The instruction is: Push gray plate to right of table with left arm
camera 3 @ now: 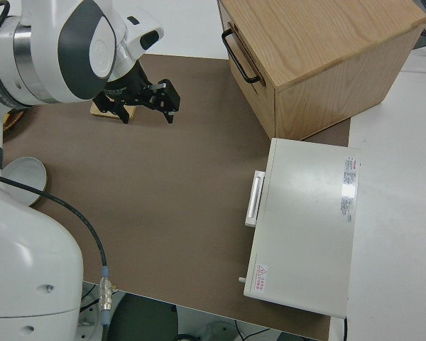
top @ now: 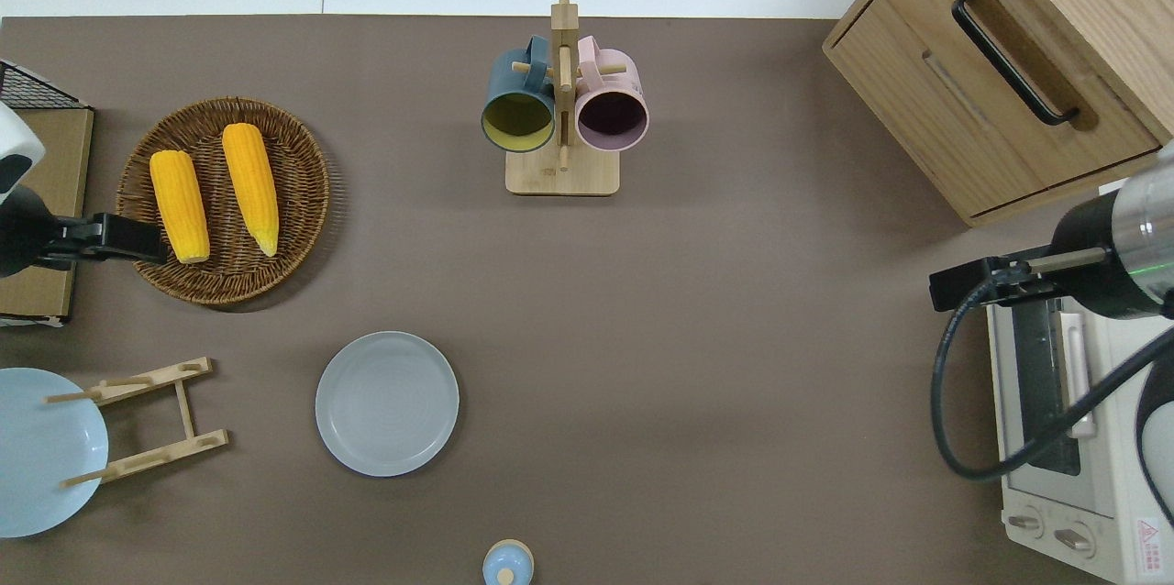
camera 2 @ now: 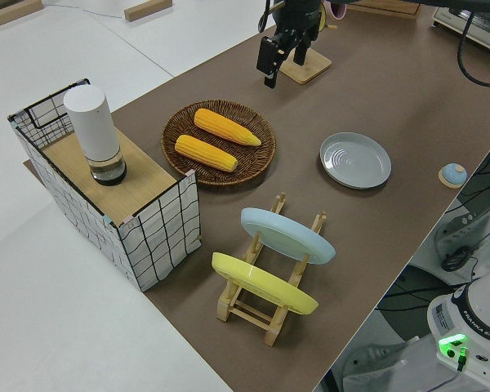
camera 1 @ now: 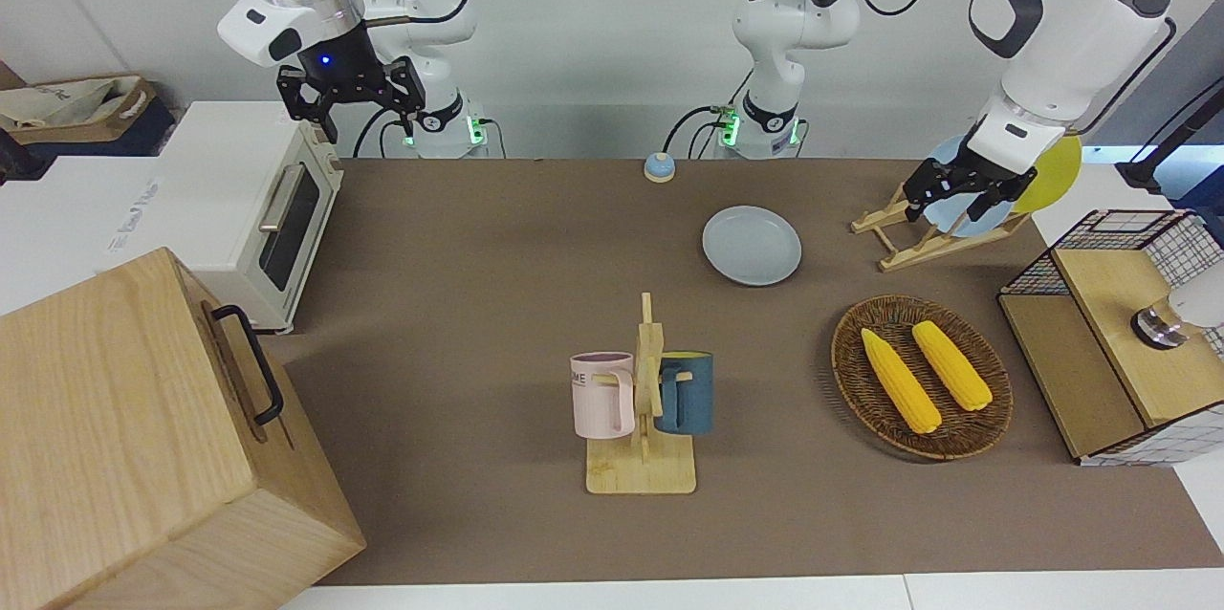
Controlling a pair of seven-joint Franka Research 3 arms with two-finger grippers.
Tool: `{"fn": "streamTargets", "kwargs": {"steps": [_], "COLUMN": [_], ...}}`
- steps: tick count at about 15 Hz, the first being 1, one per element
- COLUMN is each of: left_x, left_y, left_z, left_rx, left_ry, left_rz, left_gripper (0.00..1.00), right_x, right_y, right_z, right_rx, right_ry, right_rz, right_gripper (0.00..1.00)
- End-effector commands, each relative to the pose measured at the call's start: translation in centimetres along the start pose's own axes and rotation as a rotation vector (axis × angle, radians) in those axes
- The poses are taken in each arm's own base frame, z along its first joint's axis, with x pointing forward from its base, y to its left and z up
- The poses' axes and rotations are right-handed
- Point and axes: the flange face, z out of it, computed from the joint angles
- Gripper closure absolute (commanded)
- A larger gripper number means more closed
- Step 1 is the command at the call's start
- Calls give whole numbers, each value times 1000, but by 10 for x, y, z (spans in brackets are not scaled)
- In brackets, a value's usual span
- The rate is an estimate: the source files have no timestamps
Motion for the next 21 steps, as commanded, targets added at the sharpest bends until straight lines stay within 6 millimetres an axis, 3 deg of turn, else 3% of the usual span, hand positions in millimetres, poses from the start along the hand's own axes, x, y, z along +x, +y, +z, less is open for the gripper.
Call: {"fn": "streamTargets", "kwargs": {"steps": [1, 15, 21], "left_x": [0, -6, -12], "left_y": [-1, -7, -9], "left_z": [10, 20, 37], "left_rx": [-7, -15, -17], "left_ry": [-16, -41, -70], "left_rz": [8, -3, -7], "left_gripper": [0, 0, 2], "right_x": [-3, -3, -3], "right_y": [2, 2, 2], "right_z": [-3, -2, -2], "right_rx": [10, 10, 10], "right_ry": [-5, -5, -7], "right_rz": [2, 2, 2], "right_gripper": [17, 17, 17]}}
